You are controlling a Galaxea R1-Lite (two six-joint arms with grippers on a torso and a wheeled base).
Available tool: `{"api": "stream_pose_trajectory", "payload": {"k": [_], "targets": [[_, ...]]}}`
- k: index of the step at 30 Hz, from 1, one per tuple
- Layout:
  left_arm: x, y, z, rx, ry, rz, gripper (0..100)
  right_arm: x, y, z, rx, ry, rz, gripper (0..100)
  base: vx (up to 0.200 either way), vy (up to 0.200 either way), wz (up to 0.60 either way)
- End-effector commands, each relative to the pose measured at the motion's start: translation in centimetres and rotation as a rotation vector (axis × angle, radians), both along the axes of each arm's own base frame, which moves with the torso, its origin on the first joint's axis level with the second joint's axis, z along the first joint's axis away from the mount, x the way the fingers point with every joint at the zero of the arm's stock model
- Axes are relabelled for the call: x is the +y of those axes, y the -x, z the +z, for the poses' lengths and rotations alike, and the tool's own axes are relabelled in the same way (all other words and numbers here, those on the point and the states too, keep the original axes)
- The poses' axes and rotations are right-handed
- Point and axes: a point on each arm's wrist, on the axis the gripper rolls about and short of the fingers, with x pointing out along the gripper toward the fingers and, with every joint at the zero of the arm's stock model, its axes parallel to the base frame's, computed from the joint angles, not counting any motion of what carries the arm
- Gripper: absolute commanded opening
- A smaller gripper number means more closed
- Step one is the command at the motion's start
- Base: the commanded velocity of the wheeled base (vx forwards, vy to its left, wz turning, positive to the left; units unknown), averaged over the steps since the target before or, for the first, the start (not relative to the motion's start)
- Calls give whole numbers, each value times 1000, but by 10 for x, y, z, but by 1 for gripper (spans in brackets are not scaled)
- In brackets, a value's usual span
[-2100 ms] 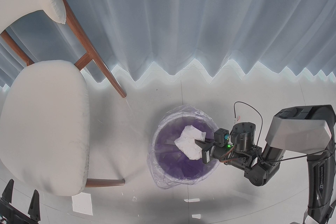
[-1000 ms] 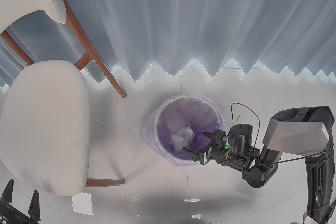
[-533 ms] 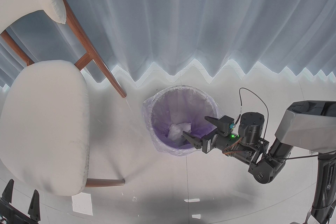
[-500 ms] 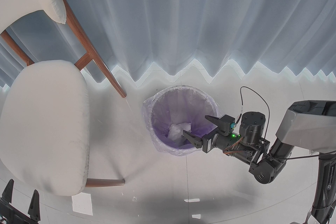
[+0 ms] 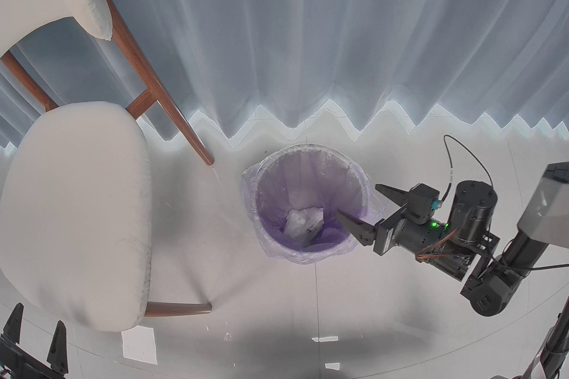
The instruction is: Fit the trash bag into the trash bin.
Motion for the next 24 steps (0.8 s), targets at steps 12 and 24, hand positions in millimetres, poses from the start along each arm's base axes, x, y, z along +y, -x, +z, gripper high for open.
{"api": "stream_pose_trajectory", "payload": {"k": [12,24], "targets": [[-1,0,-5,4,-27,-42,100,-100,106,75,-201,-76,-326,100,0,0,0],[-2,0,-5,3,-66,-105,100,-111,183,77,-294,-106,-353,100,0,0,0]]}}
